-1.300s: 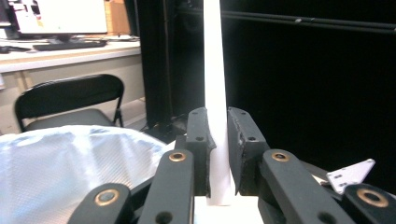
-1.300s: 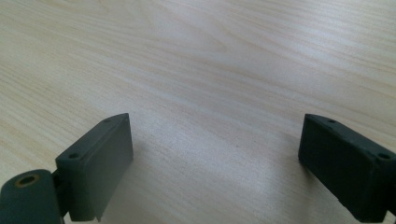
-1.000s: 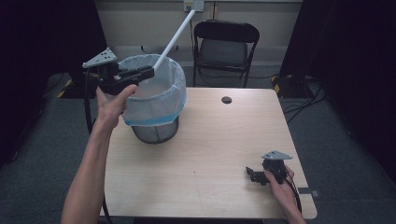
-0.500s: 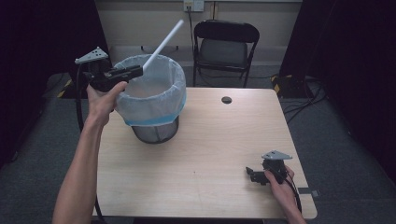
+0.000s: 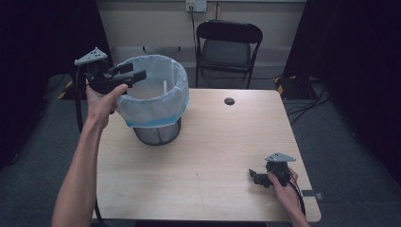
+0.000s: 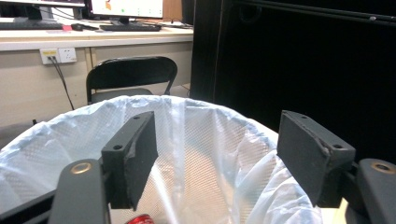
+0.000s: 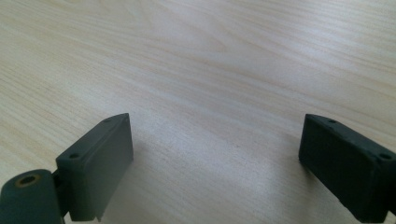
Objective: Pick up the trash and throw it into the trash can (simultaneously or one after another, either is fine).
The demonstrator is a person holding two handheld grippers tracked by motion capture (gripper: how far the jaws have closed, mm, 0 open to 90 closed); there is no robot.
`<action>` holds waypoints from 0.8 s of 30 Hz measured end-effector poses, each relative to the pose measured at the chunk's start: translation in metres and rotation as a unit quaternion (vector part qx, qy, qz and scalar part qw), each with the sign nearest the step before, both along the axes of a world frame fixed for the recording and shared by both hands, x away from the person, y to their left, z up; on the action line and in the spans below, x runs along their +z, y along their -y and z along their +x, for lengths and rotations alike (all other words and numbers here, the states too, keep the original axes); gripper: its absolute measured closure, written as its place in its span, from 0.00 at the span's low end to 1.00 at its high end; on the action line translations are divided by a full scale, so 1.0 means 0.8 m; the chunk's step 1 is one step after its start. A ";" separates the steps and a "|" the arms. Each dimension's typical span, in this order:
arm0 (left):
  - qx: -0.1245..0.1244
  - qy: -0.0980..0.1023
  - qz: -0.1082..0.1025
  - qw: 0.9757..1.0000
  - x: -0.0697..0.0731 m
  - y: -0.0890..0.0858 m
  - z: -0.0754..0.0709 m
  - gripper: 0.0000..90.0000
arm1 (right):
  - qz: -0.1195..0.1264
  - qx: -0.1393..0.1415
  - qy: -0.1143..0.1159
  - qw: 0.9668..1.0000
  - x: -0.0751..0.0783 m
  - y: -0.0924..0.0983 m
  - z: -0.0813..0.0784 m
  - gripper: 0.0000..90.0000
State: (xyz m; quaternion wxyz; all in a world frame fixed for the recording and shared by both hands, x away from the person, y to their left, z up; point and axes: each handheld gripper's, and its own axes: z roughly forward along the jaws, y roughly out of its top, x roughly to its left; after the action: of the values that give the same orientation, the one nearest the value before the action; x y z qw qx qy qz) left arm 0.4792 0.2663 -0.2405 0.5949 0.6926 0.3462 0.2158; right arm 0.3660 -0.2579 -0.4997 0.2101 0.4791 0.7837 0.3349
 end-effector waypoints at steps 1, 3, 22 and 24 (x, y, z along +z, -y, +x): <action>0.000 0.001 0.004 1.000 0.001 0.003 -0.001 0.28 | 0.000 0.000 0.000 1.000 0.000 0.000 0.000 0.10; 0.000 0.003 0.005 1.000 0.002 0.008 -0.002 0.25 | 0.000 0.000 0.000 1.000 0.000 0.000 0.000 0.10; -0.069 0.003 0.005 0.998 0.004 0.050 -0.022 0.18 | 0.000 0.000 0.000 1.000 0.000 0.000 0.000 0.10; -0.081 0.002 0.000 0.997 0.003 0.053 -0.025 0.18 | 0.000 0.000 0.000 1.000 0.000 0.000 0.000 0.10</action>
State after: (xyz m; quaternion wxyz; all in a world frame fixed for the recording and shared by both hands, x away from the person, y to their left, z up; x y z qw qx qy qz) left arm 0.4594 0.2236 -0.2379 0.6108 0.7182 0.2878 0.1684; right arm 0.3659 -0.2579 -0.4997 0.2100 0.4790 0.7837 0.3350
